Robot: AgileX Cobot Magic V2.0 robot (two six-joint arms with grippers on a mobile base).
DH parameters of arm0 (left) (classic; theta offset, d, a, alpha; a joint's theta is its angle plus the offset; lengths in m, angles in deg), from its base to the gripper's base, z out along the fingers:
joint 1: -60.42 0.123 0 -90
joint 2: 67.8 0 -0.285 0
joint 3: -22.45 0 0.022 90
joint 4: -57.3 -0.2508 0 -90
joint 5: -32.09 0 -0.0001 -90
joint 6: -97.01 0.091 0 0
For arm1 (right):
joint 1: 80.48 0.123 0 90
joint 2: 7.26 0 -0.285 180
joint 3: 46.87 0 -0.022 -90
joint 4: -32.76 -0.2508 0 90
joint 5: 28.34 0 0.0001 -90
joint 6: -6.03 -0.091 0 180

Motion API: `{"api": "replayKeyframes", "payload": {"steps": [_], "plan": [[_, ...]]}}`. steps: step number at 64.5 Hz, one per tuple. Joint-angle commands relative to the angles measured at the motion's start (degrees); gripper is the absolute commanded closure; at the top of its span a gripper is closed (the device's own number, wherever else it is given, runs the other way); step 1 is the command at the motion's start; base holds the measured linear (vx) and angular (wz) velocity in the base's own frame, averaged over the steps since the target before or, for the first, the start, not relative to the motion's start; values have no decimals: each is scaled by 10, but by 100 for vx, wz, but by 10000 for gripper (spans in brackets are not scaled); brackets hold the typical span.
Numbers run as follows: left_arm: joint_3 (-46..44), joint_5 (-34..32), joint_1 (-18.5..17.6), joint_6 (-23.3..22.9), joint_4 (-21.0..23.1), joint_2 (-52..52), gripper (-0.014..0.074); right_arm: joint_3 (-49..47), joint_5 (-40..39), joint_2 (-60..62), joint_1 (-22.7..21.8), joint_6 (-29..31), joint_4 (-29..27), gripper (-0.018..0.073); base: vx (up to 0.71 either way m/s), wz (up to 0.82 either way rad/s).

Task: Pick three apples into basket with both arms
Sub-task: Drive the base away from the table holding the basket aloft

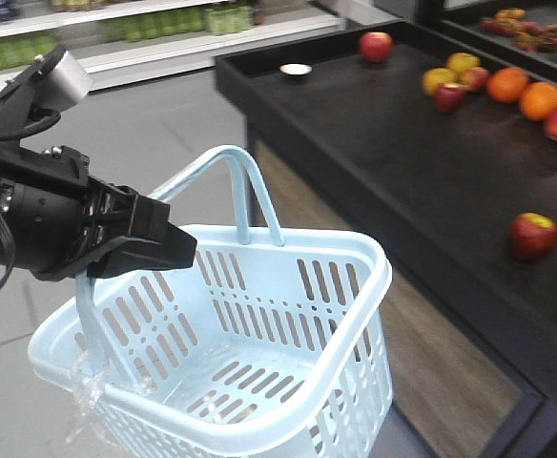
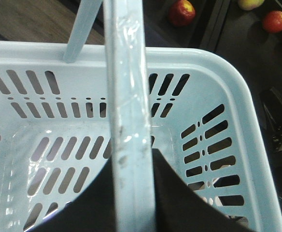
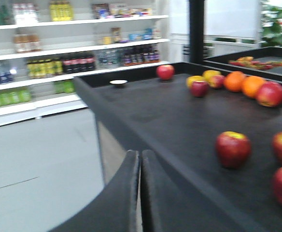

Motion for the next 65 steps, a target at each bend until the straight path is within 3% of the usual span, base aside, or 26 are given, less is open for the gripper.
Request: {"api": "replayKeyframes", "payload": {"steps": [1,65], "plan": [[-17,-35,-2,0,32,-14,604,8,-41,6,-5,3,5,564,-17,68],[-17,-35,-2,0,32,-14,604,8,-41,6,-5,3,5,564,-9,54]]}}
